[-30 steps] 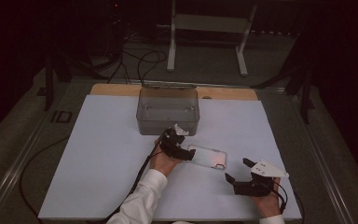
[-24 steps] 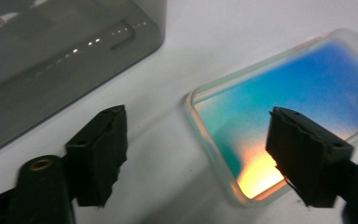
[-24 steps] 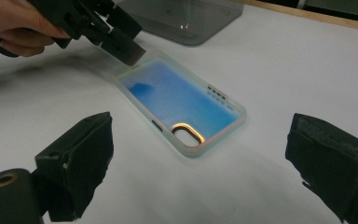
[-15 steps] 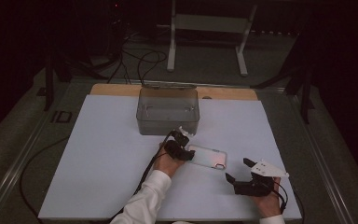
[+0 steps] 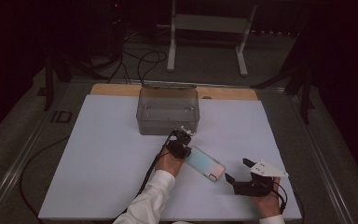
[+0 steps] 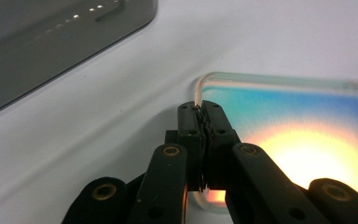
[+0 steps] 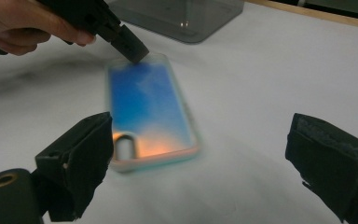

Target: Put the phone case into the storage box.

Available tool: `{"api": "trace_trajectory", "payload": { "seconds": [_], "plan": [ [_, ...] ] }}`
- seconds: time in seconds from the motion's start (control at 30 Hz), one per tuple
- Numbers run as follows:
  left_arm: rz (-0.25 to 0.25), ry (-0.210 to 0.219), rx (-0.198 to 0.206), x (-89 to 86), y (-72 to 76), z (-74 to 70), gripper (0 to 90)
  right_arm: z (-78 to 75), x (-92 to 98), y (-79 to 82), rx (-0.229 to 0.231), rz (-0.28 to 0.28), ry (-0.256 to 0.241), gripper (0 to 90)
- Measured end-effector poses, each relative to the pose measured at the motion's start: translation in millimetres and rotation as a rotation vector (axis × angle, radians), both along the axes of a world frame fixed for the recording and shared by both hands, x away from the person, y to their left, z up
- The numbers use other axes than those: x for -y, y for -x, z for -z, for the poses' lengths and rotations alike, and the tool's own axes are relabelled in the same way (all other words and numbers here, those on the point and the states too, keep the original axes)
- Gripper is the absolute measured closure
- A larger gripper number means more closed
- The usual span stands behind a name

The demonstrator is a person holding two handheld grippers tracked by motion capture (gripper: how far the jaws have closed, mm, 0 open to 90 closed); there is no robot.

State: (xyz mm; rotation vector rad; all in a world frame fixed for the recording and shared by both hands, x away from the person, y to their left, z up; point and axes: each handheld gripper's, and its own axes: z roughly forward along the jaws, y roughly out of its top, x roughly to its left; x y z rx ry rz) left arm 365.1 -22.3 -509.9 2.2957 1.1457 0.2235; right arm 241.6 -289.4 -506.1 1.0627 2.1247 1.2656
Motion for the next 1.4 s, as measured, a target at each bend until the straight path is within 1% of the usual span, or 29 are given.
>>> {"api": "trace_trajectory", "payload": {
  "seconds": [0.1, 0.23, 0.3, 0.37, 0.4, 0.43, 0.5, 0.6, 0.63, 0.67, 0.7, 0.73, 0.77, 0.8, 0.83, 0.87, 0.9, 0.93, 0.97, 1.03, 1.07, 1.1, 1.13, 1.2, 1.27, 1.3, 1.33, 1.37, 1.4],
  "plan": [
    [-0.015, 0.042, -0.011, -4.5, -0.7, 1.7, 89.0, -0.1, 0.5, -0.3, 0.001, 0.000, 0.001, 7.7],
    [-0.027, 0.057, 0.007, -9.6, -0.7, 2.2, 89.1, -0.4, 1.1, -0.1, 0.000, 0.000, 0.000, 7.7],
    [-0.028, 0.058, 0.019, -12.9, -0.7, 0.5, 89.1, -0.3, 1.1, -0.4, 0.000, 0.000, 0.001, 7.7],
    [-0.033, 0.070, 0.032, -16.2, -0.1, -2.3, 89.1, -0.1, 1.0, -0.6, 0.000, -0.001, 0.002, 7.7],
    [-0.033, 0.070, 0.032, -16.2, -0.1, -2.3, 89.1, -0.1, 1.0, -0.6, 0.000, -0.001, 0.002, 7.7],
    [-0.042, 0.071, 0.052, -19.6, 0.2, -6.0, 89.1, 0.1, 0.4, -0.5, -0.002, -0.002, 0.002, 7.7],
    [-0.048, 0.075, 0.058, -21.5, 0.1, -7.5, 89.1, 0.1, 0.4, -0.5, -0.002, -0.002, 0.002, 7.7],
    [-0.064, 0.098, 0.082, -29.7, -0.2, -13.4, 89.1, 0.4, 0.4, -0.8, -0.003, -0.005, 0.001, 7.7],
    [-0.064, 0.098, 0.082, -29.7, -0.2, -13.4, 89.0, 0.4, 0.4, -0.8, -0.003, -0.005, 0.001, 7.7],
    [-0.073, 0.107, 0.092, -34.2, -0.1, -16.4, 89.1, 0.4, 0.4, -1.0, -0.003, -0.007, 0.000, 7.7],
    [-0.073, 0.107, 0.092, -34.2, -0.1, -16.4, 89.1, 0.4, 0.4, -1.0, -0.003, -0.007, 0.000, 7.7],
    [-0.079, 0.111, 0.107, -39.1, 0.4, -19.7, 89.1, 0.6, 0.3, -1.2, -0.004, -0.008, 0.001, 7.7],
    [-0.079, 0.111, 0.107, -39.1, 0.4, -19.7, 89.1, 0.6, 0.3, -1.2, -0.004, -0.008, 0.001, 7.7],
    [-0.090, 0.122, 0.123, -44.1, 0.8, -22.3, 89.0, 0.8, 0.0, -1.4, -0.005, -0.009, 0.000, 7.7],
    [-0.090, 0.122, 0.123, -44.1, 0.8, -22.3, 89.0, 0.8, 0.0, -1.4, -0.005, -0.009, 0.000, 7.7],
    [-0.097, 0.127, 0.138, -49.5, 1.5, -24.8, 89.0, 0.9, -0.2, -1.5, -0.007, -0.011, -0.003, 7.7],
    [-0.097, 0.127, 0.138, -49.5, 1.5, -24.8, 89.0, 0.9, -0.2, -1.5, -0.007, -0.011, -0.003, 7.7],
    [-0.106, 0.134, 0.152, -55.3, 2.2, -27.0, 89.0, 0.9, -0.5, -1.5, -0.010, -0.010, -0.005, 7.7],
    [-0.106, 0.134, 0.152, -55.3, 2.2, -27.0, 89.1, 0.9, -0.5, -1.5, -0.010, -0.010, -0.005, 7.7],
    [-0.112, 0.141, 0.167, -61.4, 3.3, -29.2, 89.1, 1.2, -0.4, -1.9, -0.010, -0.011, -0.006, 7.7],
    [-0.122, 0.150, 0.182, -67.5, 4.6, -31.4, 89.1, 1.2, -0.5, -1.9, -0.011, -0.010, -0.005, 7.7],
    [-0.122, 0.150, 0.182, -67.5, 4.6, -31.4, 89.1, 1.2, -0.5, -1.9, -0.011, -0.010, -0.005, 7.7],
    [-0.130, 0.157, 0.197, -73.4, 6.0, -33.8, 89.1, 1.3, -0.7, -1.9, -0.011, -0.013, -0.005, 7.7],
    [-0.134, 0.159, 0.204, -76.3, 6.6, -34.8, 89.0, 1.4, -0.8, -1.9, -0.012, -0.013, -0.004, 7.7],
    [-0.142, 0.162, 0.227, -85.2, 9.4, -37.7, 89.1, 1.5, -0.7, -2.0, -0.013, -0.013, -0.005, 7.7],
    [-0.142, 0.162, 0.227, -85.2, 9.4, -37.7, 89.0, 1.5, -0.7, -2.0, -0.013, -0.013, -0.005, 7.7],
    [-0.150, 0.163, 0.243, -91.7, 11.9, -39.0, 89.0, 1.3, -0.6, -2.0, -0.014, -0.012, -0.008, 7.7],
    [-0.150, 0.163, 0.243, -91.7, 11.9, -39.0, 89.0, 1.3, -0.6, -2.0, -0.014, -0.012, -0.008, 7.7],
    [-0.156, 0.165, 0.254, -96.2, 13.7, -39.7, 89.0, 1.6, -0.4, -2.3, -0.013, -0.014, -0.009, 7.7]
  ]
}}
